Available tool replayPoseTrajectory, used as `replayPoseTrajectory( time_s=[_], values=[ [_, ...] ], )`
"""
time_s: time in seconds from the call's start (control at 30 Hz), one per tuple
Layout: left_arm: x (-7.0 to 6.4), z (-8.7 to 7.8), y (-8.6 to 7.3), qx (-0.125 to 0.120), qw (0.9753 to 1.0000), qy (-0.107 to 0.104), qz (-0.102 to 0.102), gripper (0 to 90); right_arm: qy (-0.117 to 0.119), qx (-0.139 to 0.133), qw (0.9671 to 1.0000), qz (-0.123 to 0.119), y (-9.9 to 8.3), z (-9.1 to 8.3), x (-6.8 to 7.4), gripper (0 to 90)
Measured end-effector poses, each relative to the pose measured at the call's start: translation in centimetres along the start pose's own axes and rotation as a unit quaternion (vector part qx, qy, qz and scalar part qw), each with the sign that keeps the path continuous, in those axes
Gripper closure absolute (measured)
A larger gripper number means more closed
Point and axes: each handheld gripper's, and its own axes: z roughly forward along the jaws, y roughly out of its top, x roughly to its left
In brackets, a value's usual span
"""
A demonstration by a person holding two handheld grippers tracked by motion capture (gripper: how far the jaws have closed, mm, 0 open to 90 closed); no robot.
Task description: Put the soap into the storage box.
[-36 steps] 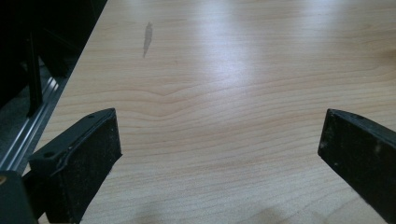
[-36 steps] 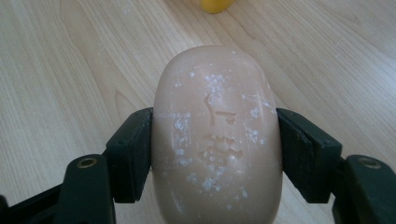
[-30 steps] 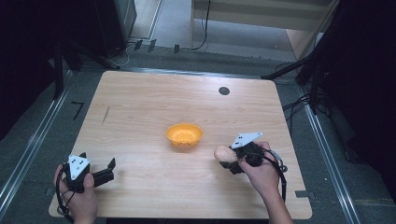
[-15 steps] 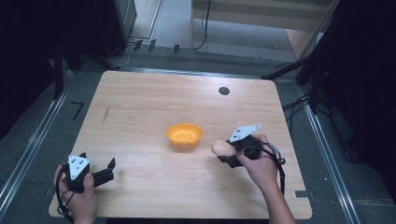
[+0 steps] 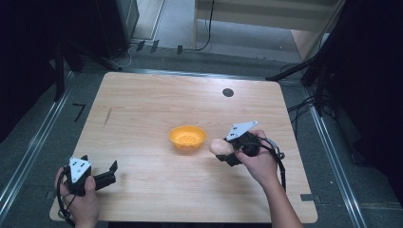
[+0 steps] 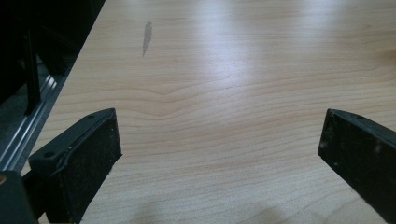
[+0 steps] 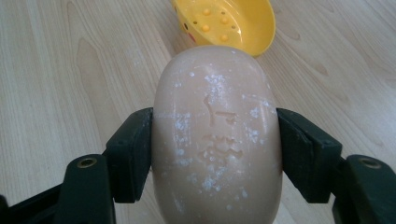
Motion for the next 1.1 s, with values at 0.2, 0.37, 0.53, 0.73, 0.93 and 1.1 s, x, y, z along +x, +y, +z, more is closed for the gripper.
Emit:
replayPoseTrajectory(
  time_s=[0.2,0.37,0.53,0.73,0.93,1.1],
  values=[
    [0.0,0.0,0.0,0.001,1.0000,0.000,0.000,0.0,0.010,-0.001,0.9999,-0.013,0.9,0.3,-0.3,32.9],
    [0.0,0.0,0.0,0.002,1.0000,-0.001,-0.001,0.0,0.012,0.006,0.9996,-0.025,1.6,0.7,-0.6,33.0],
    [0.1,0.0,0.0,0.004,1.0000,-0.002,-0.002,0.0,0.021,0.008,0.9987,-0.047,2.4,1.0,-0.8,33.0],
    [0.1,0.0,0.1,0.005,1.0000,-0.002,-0.004,0.0,0.025,0.011,0.9980,-0.057,3.3,1.5,-1.2,33.0],
    [0.1,0.1,0.1,0.006,1.0000,-0.003,-0.003,0.0,0.033,0.011,0.9969,-0.071,4.2,1.8,-1.3,33.0],
    [0.1,0.1,0.1,0.006,1.0000,-0.004,-0.004,0.0,0.033,0.017,0.9958,-0.084,4.9,2.2,-1.6,32.9]
  ],
)
